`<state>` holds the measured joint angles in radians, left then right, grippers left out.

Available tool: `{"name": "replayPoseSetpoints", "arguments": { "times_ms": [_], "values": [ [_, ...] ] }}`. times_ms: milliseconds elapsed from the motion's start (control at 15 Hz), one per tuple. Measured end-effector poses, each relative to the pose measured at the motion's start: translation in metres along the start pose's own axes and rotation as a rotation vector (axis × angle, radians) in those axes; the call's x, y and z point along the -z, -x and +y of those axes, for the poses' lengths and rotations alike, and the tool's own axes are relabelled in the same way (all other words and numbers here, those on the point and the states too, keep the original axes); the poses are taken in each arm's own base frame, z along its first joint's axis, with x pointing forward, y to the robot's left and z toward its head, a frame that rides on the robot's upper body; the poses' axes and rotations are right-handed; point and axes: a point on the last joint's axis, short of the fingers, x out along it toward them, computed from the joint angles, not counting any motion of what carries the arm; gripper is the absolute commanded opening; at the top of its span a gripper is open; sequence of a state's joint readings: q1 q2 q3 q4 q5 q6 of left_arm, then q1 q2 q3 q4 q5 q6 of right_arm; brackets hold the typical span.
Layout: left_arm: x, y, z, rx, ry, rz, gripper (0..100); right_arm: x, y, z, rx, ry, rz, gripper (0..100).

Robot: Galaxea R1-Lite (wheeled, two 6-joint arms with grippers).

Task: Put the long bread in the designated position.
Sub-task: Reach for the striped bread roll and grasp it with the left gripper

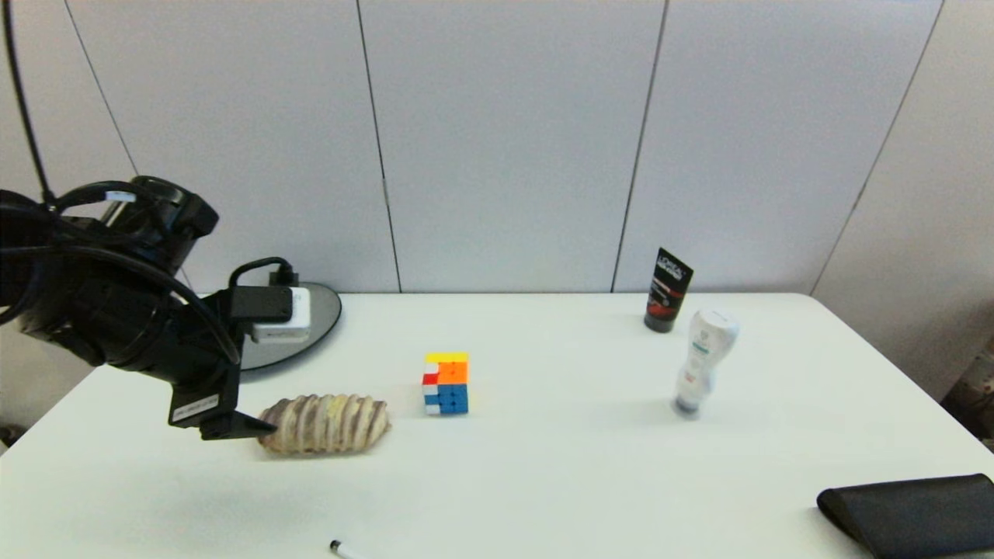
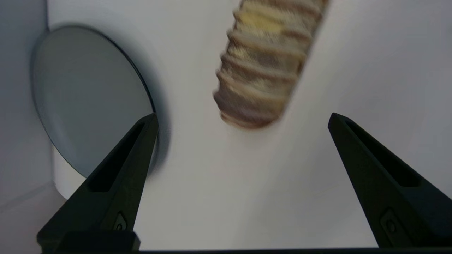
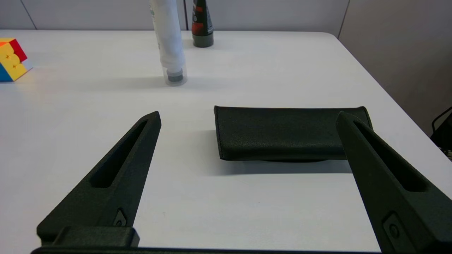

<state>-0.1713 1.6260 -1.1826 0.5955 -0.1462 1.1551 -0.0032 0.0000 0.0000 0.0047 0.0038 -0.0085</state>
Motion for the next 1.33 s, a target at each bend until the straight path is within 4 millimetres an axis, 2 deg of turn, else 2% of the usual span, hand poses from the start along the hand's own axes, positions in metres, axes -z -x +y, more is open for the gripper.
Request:
{"name": "replayPoseSetpoints", "arguments": {
  "times_ms": [267,600,1000,1267,1333],
  "values": [
    [-0.016,-0.035,0.009,0.097,-0.105,-0.029,100,0.0,0.0,0.0,0.0,0.001,0.0,100],
    [-0.019,-0.068,0.008,0.193,-0.114,-0.016,100,0.0,0.0,0.0,0.0,0.0,0.0,100],
    [-0.018,-0.091,0.01,0.246,-0.1,0.008,100,0.0,0.0,0.0,0.0,0.0,0.0,100],
    [-0.016,-0.097,0.007,0.296,-0.091,0.031,100,0.0,0.0,0.0,0.0,0.0,0.0,100],
    [-0.016,-0.097,0.007,0.299,-0.091,0.032,0,0.0,0.0,0.0,0.0,0.0,0.0,100]
  ]
}}
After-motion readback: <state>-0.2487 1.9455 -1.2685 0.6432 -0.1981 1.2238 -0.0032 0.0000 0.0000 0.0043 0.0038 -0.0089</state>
